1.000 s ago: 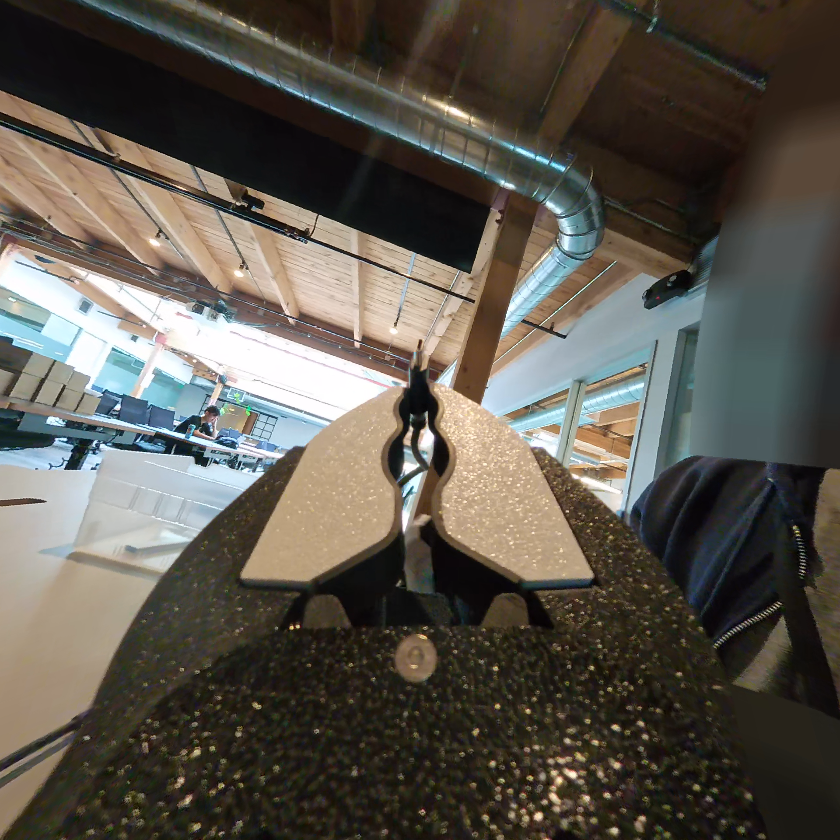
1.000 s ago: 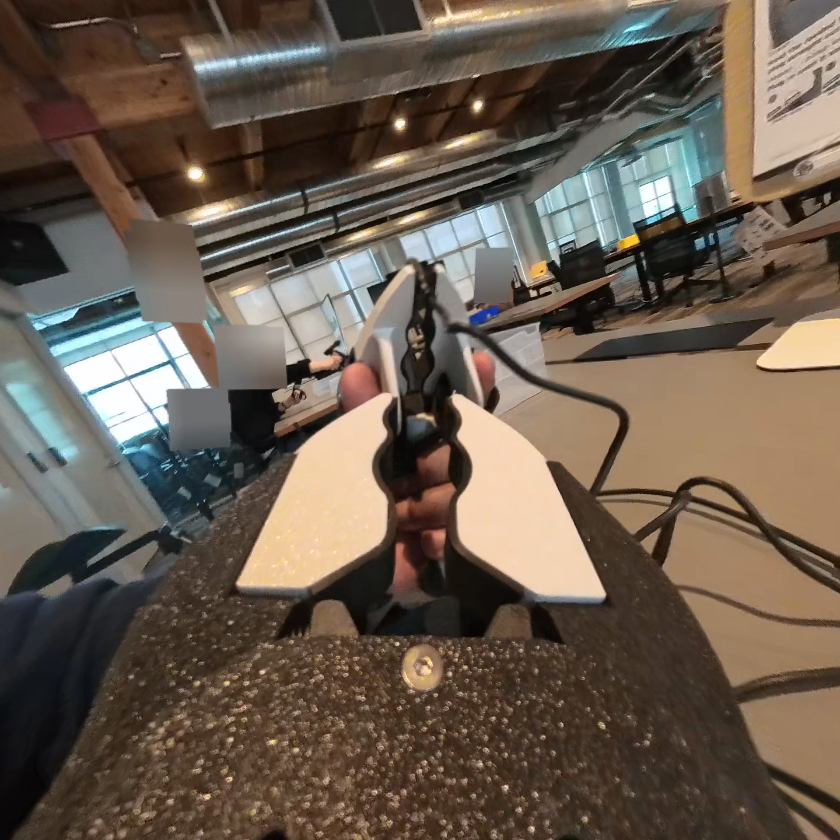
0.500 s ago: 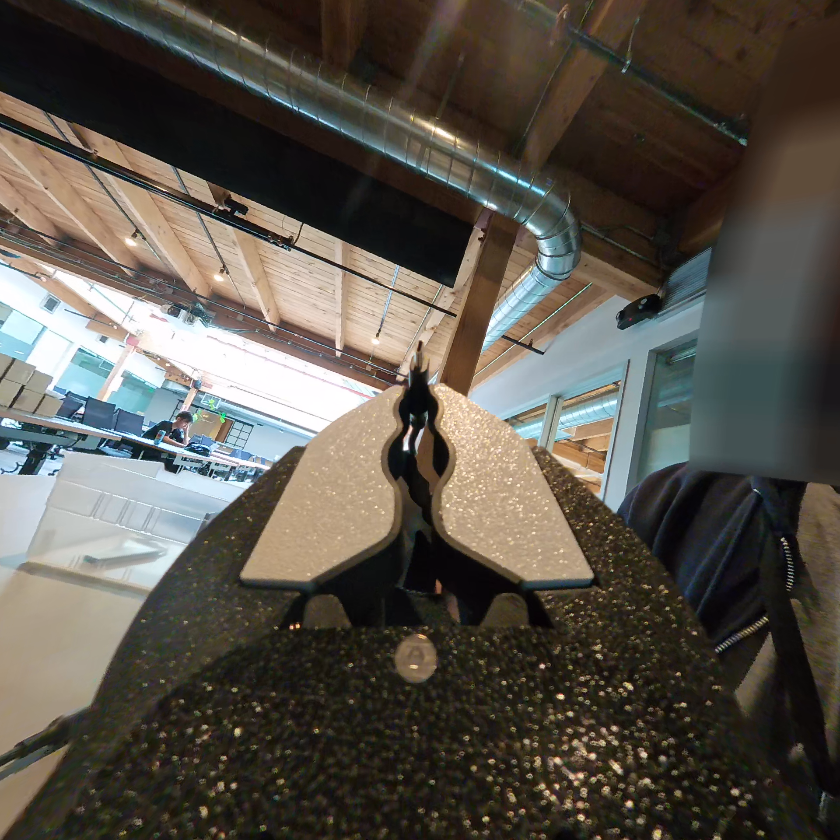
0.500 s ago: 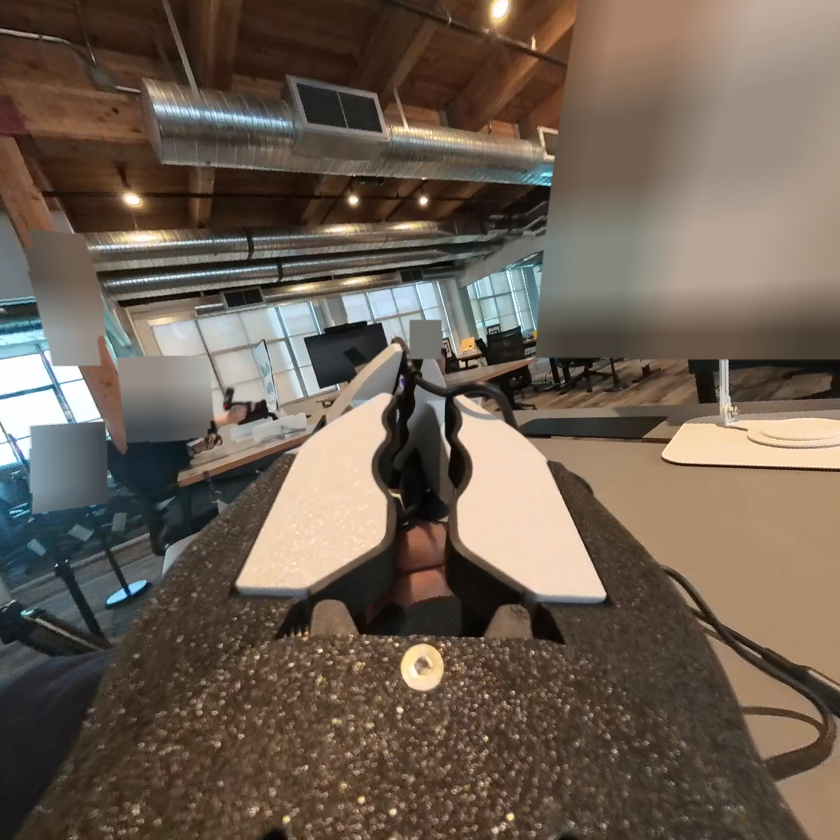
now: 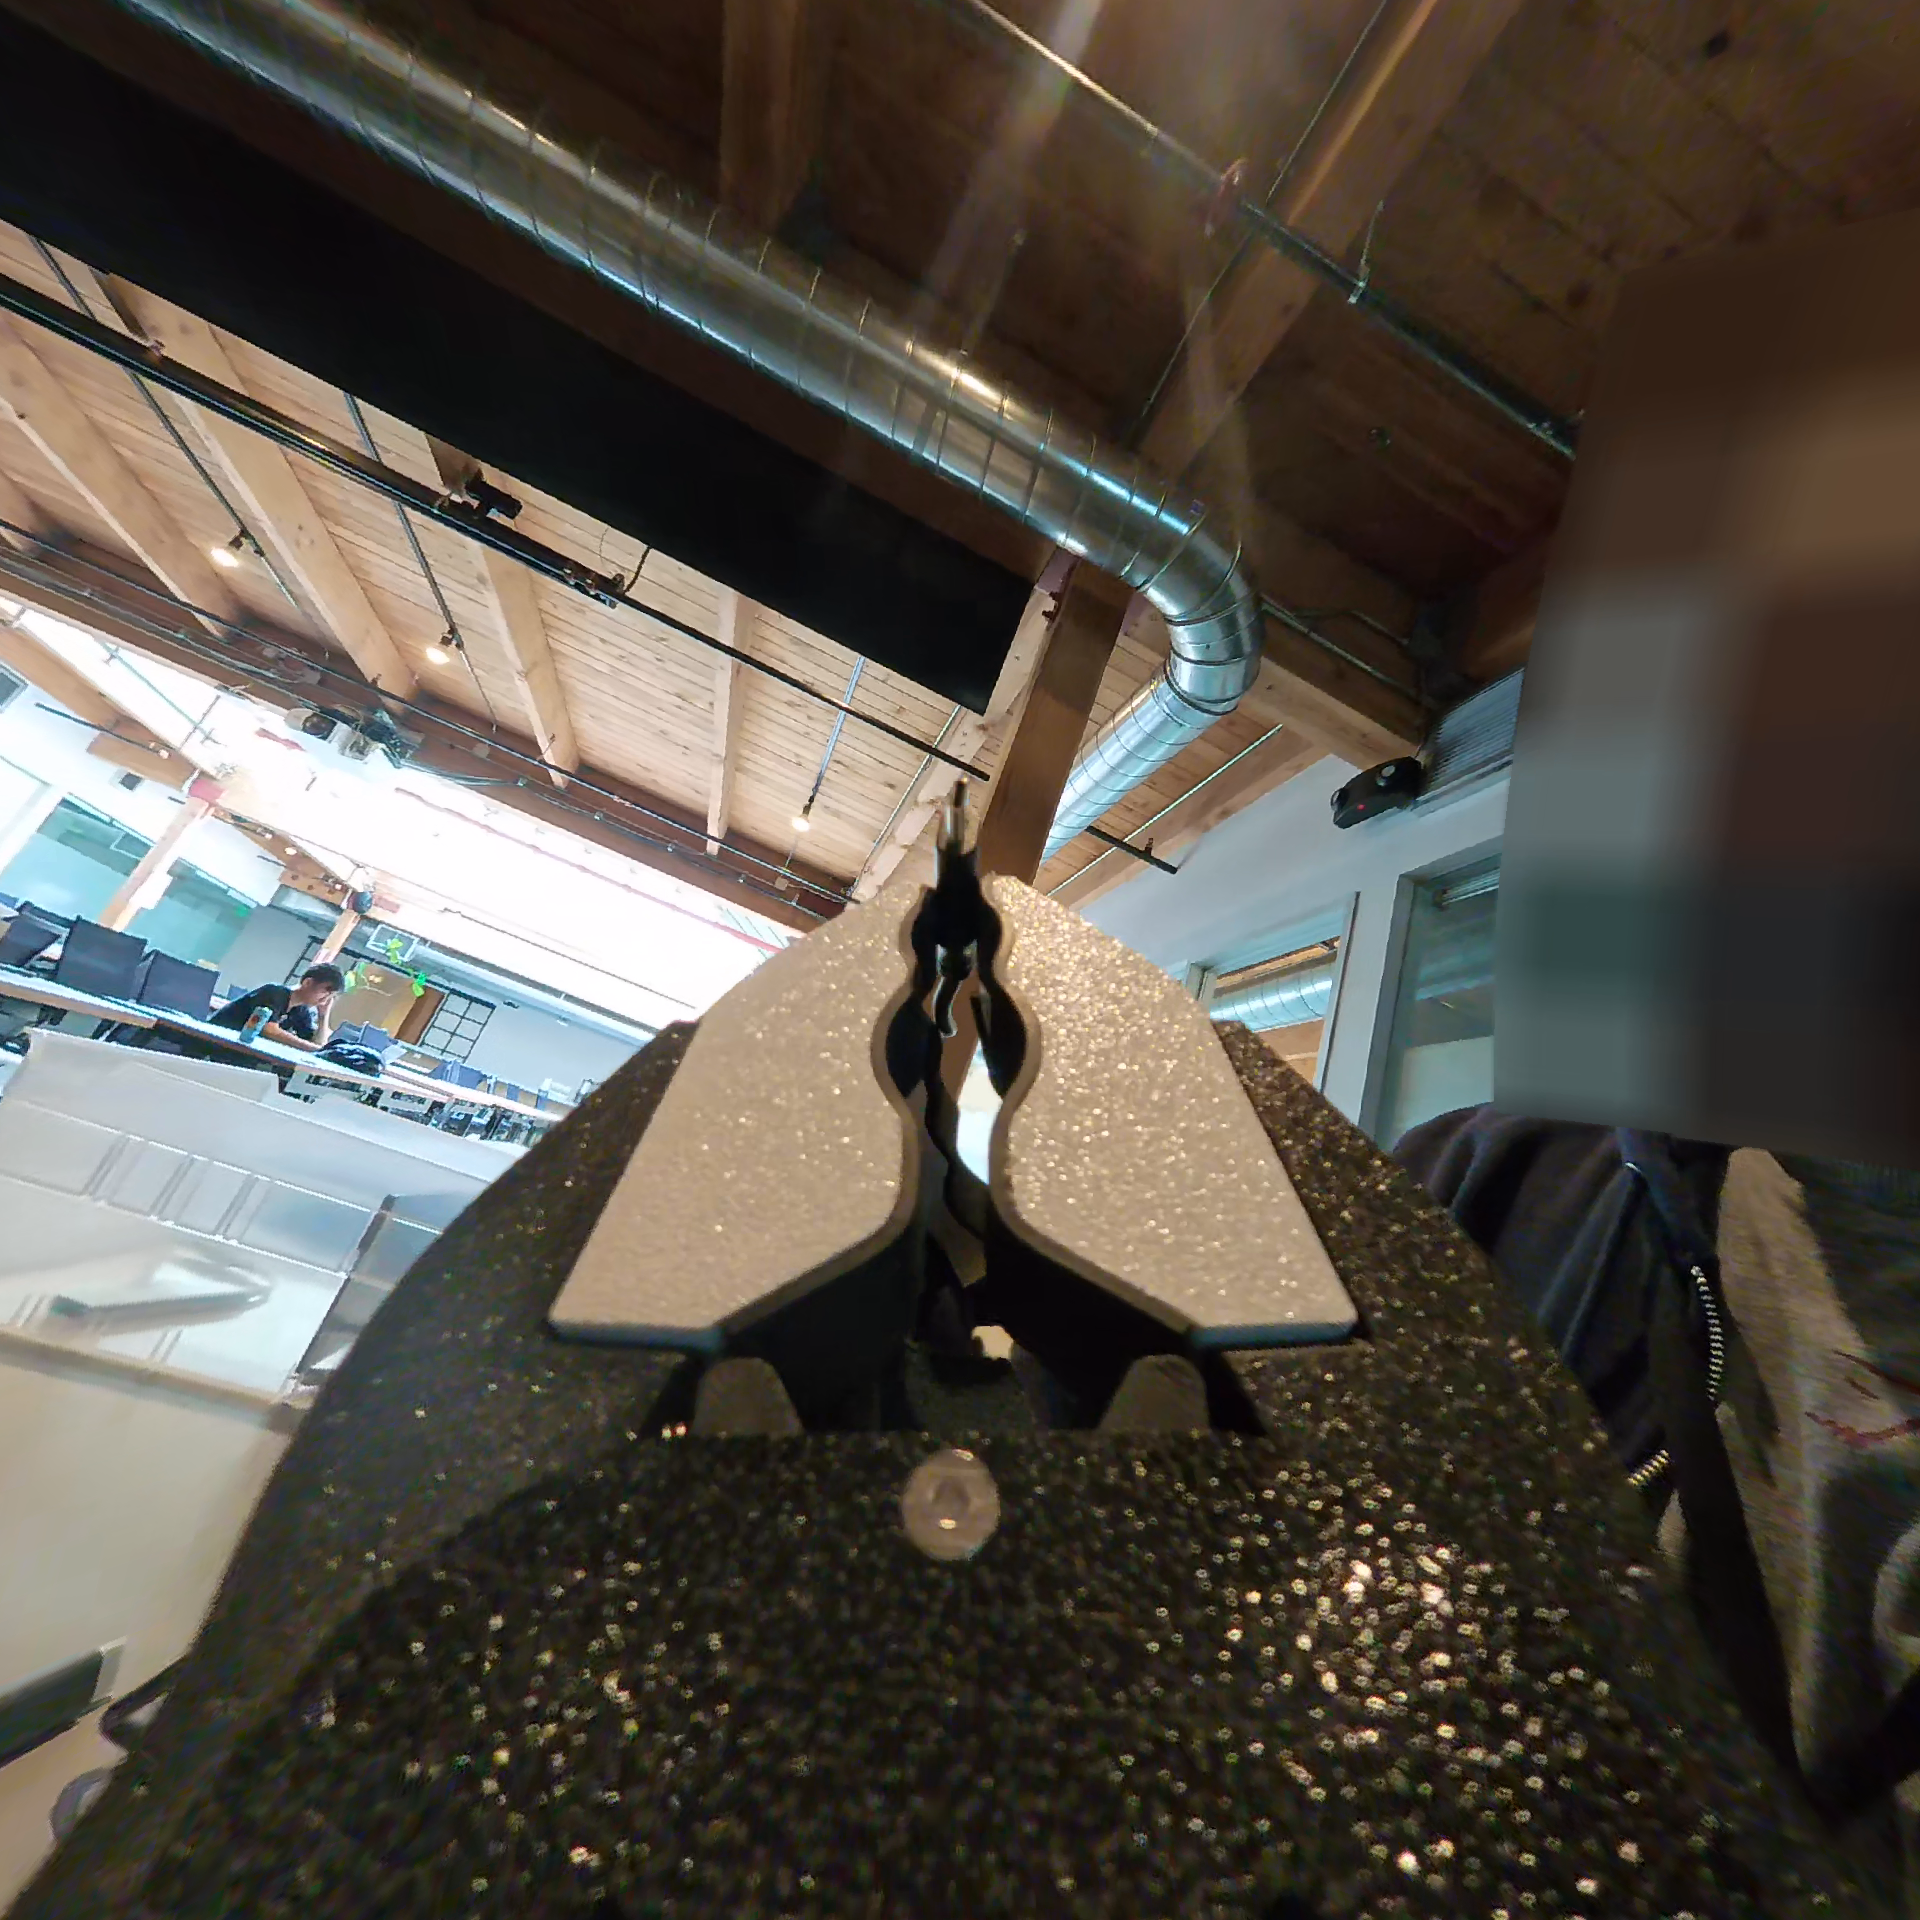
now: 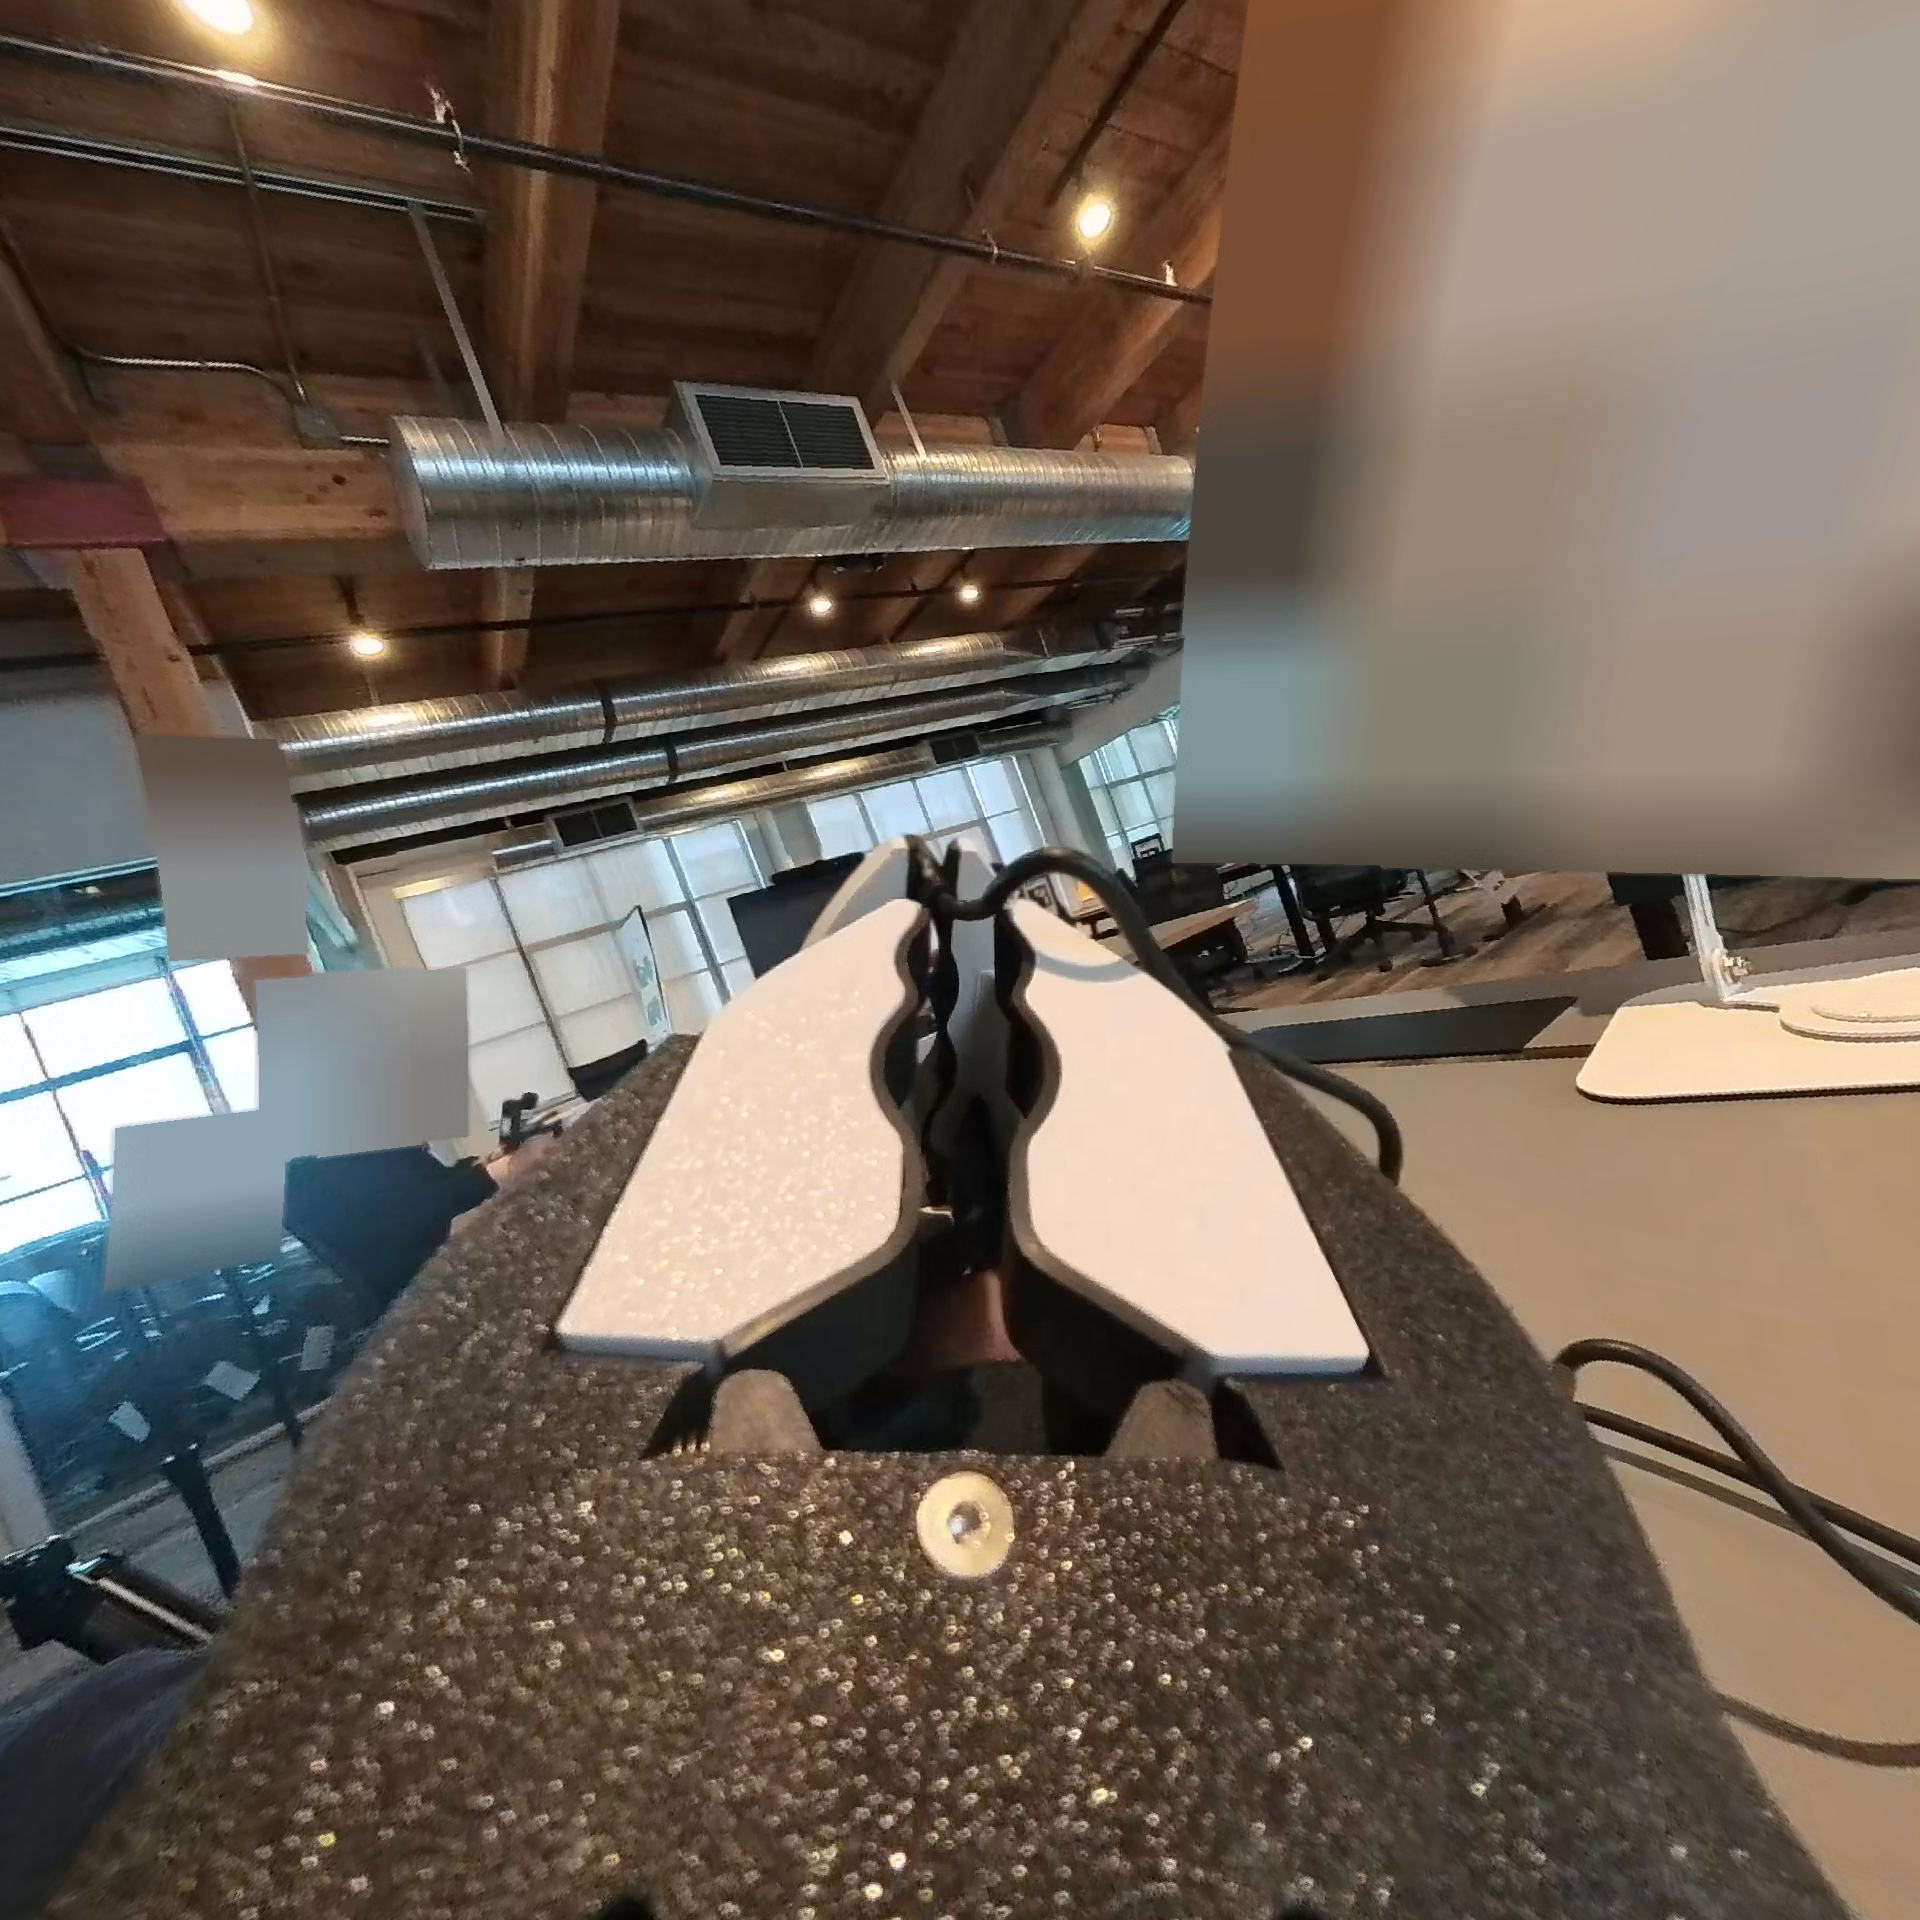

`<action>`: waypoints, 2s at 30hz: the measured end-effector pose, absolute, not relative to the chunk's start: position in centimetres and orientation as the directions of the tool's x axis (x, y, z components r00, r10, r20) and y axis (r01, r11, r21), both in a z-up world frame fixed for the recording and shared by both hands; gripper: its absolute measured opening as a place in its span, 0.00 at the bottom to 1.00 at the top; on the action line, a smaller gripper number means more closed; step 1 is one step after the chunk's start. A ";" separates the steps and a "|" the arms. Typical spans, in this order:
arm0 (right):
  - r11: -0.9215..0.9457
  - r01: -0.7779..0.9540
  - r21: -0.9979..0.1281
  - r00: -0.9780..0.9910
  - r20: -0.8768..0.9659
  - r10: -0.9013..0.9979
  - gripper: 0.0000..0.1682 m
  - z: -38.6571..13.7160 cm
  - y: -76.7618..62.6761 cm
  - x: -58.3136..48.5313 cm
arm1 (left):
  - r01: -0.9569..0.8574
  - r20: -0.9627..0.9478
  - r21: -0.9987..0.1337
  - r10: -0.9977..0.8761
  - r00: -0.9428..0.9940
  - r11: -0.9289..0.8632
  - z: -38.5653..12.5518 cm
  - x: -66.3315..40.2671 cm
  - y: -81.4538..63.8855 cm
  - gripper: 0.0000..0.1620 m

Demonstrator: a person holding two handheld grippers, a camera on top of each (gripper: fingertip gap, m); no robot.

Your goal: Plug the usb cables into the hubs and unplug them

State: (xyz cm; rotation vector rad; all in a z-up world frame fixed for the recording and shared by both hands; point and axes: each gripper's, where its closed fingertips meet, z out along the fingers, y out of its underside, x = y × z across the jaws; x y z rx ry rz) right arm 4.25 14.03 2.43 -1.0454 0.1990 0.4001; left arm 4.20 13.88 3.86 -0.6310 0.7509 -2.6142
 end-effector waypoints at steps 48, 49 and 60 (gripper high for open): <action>0.189 -0.404 -0.895 0.868 -0.309 0.390 0.02 0.5 10.5 7.2 | 0.175 0.243 -0.852 -0.668 -0.703 -0.494 1.5 6.0 12.4 0.11; 0.183 -0.404 -0.896 0.865 -0.309 0.395 0.02 0.5 10.3 7.3 | 0.175 0.236 -0.858 -0.673 -0.701 -0.483 1.4 6.0 12.4 0.11; 0.127 -0.396 -0.910 0.828 -0.293 0.479 0.02 0.3 9.5 6.8 | 0.110 0.201 -0.902 -0.631 -0.750 -0.418 0.4 5.9 10.5 0.07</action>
